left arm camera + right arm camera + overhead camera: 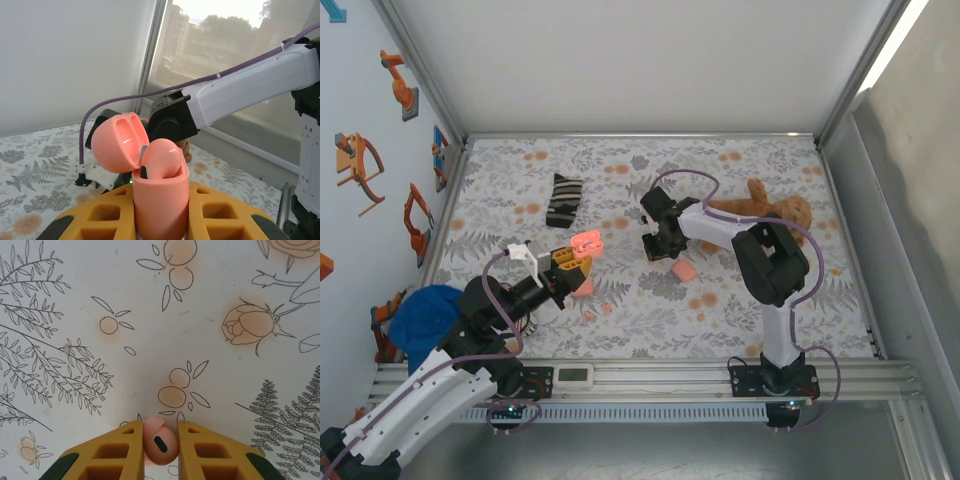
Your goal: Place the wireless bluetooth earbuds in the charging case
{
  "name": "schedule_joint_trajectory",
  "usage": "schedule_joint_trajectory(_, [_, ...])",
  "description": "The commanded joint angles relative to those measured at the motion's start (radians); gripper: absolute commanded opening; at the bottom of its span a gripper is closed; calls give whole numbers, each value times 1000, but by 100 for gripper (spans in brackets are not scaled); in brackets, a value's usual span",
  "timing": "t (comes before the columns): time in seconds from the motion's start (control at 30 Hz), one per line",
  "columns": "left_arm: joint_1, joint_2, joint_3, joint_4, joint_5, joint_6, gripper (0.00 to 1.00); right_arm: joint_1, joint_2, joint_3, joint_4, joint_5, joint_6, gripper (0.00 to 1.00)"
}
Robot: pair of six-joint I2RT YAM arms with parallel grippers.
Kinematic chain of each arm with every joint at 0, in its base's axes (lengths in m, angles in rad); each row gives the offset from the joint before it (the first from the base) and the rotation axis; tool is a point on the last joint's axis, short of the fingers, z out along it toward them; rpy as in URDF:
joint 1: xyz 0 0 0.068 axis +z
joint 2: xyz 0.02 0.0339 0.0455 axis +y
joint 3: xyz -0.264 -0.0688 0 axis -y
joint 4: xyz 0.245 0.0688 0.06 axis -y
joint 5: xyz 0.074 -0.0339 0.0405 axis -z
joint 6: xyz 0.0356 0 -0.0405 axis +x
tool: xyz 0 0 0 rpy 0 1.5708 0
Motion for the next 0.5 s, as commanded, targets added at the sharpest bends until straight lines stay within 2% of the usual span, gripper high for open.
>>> schedule_joint_trajectory(0.0, [-4,-10,-8,10,-6,11,0,4,7,2,-7,-8,-22,18])
schedule_joint_trajectory(0.47, [-4,-9,-6,9,-7,11,0,6,-27,-10,-5,-6,-36,14])
